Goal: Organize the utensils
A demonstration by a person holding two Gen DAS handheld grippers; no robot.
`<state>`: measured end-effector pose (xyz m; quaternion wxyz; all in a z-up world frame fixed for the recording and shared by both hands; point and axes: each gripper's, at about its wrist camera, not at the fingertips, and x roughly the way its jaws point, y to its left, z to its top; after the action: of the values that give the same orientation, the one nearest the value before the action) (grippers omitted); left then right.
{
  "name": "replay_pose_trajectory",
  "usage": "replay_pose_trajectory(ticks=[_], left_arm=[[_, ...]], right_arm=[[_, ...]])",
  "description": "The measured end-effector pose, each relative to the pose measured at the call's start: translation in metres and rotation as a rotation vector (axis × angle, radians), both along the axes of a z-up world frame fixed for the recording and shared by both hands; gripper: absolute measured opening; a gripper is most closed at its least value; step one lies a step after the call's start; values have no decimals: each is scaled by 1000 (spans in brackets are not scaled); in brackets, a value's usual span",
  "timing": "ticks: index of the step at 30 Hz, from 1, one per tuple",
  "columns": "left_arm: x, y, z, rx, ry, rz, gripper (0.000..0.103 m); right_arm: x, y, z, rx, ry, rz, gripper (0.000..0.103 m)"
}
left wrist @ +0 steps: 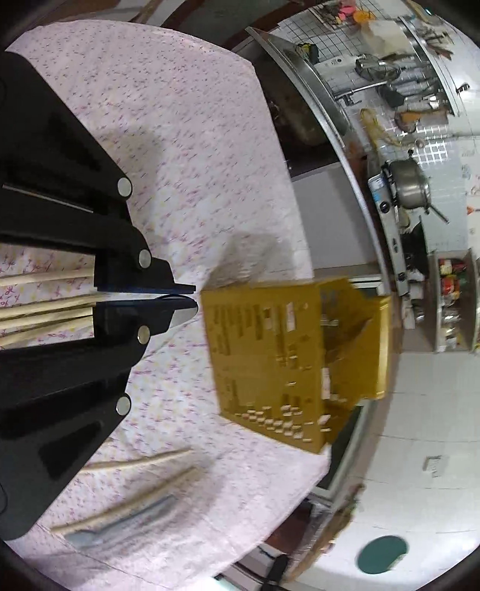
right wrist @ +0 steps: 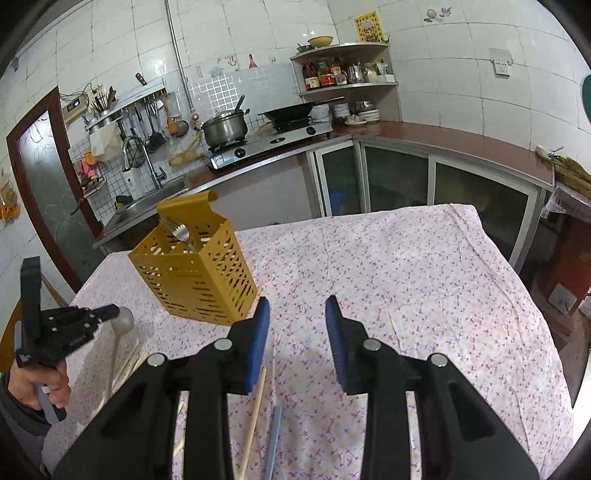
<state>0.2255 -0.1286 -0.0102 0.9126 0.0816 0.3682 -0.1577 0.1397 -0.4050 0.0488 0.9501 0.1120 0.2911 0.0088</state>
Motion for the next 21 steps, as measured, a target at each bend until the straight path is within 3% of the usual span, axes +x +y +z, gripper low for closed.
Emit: replay_pose_trajectory(ticks=[3,7,10,12,16,21], left_arm=[[4,13,35,-54,-99,53,1],[9,21,113,-125,-344,119,1],[20,8,160,-97,-517,136,1],[31,-4,174,-92,-570,137,1],[58,-34,173,-32,-663,141,1],[83,-57,125,14,-584,115,2]], right_arm=[[-5,1,2,-3,-8,-5,32],[-6,2,7,-6,-21,-16,32],[-7,3,10,-7,-34,-22,33],[-7,2,13,-9,-38,-23,33],[-4,0,22,-25,-46,-31,33],[-1,-5,27,-31,-57,-50,38]])
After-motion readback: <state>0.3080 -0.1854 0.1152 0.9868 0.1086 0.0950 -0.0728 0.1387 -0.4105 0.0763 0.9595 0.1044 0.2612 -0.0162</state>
